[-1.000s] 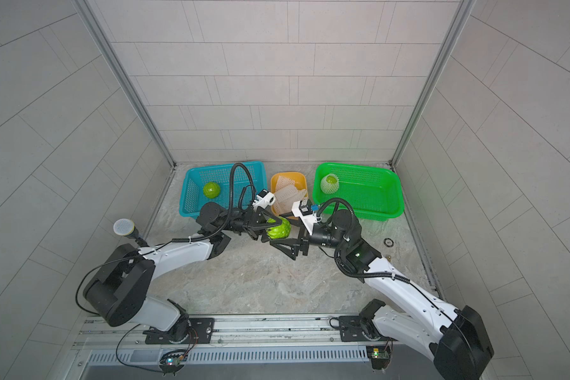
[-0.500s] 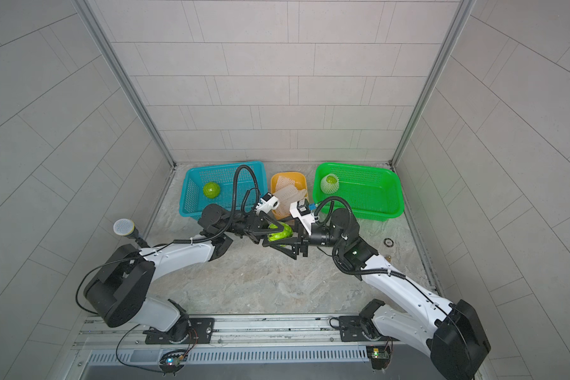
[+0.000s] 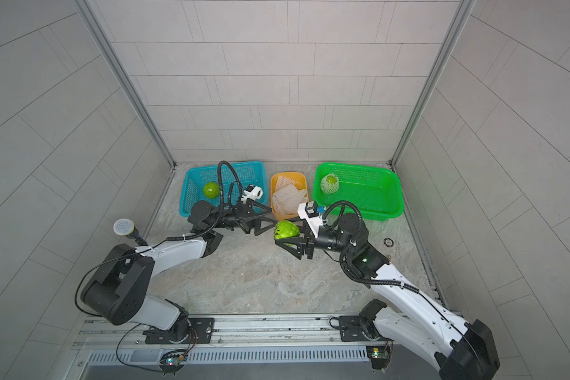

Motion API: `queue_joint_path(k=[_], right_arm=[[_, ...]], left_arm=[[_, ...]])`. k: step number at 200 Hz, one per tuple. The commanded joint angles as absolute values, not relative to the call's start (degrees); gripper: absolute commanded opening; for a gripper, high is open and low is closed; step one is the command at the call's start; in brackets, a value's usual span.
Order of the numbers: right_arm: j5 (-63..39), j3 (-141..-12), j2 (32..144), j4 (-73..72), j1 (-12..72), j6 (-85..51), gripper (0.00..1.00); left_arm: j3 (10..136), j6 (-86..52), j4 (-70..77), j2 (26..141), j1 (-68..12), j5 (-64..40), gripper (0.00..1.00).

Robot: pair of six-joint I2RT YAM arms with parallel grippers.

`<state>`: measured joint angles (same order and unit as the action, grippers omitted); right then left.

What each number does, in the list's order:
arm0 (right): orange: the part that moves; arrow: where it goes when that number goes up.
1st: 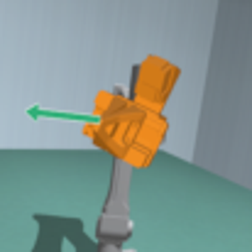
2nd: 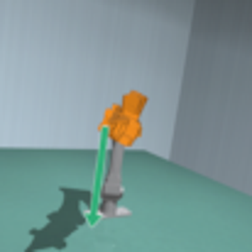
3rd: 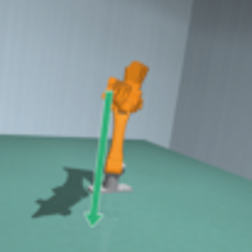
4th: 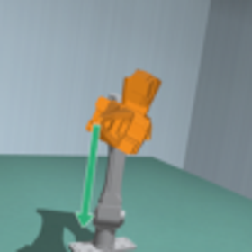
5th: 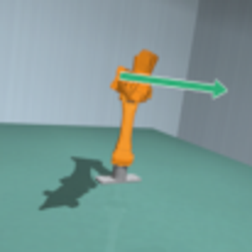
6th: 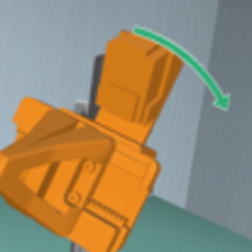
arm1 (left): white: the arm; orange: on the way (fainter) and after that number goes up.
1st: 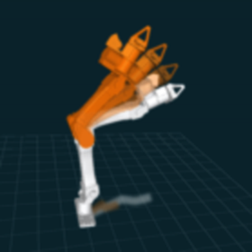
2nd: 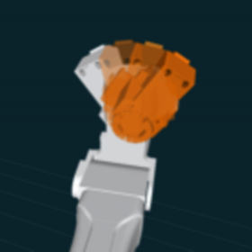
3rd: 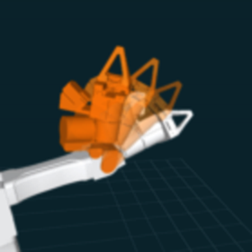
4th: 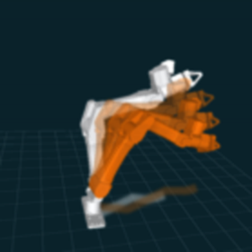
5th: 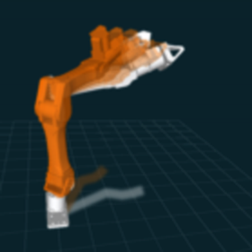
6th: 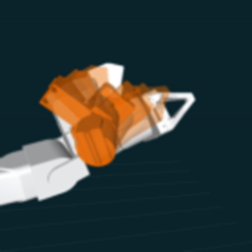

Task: Sleeve custard apples in foam nets
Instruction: Place the custard apple at the center of the board.

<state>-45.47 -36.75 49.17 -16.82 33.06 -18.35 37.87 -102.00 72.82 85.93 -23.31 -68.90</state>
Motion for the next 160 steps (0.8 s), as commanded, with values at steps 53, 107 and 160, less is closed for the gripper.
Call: queue_joint_path(k=[53, 107, 160], right_arm=[[-23.9, -34.0, 47.7, 2.9, 32.3, -16.7, 0.64], [-14.7, -35.1, 54.3, 10.4, 32.3, -17.8, 0.64], [-8.9, -38.8, 64.9, 12.7, 32.6, -17.0, 0.64]], left_arm=[[27.9, -87.8, 58.1, 86.0, -15.3, -60.7, 0.85], [34.8, -57.3, 7.8, 76.4, -15.1, -50.4, 0.85], [38.5, -45.4, -11.2, 70.5, -14.9, -39.7, 0.85]])
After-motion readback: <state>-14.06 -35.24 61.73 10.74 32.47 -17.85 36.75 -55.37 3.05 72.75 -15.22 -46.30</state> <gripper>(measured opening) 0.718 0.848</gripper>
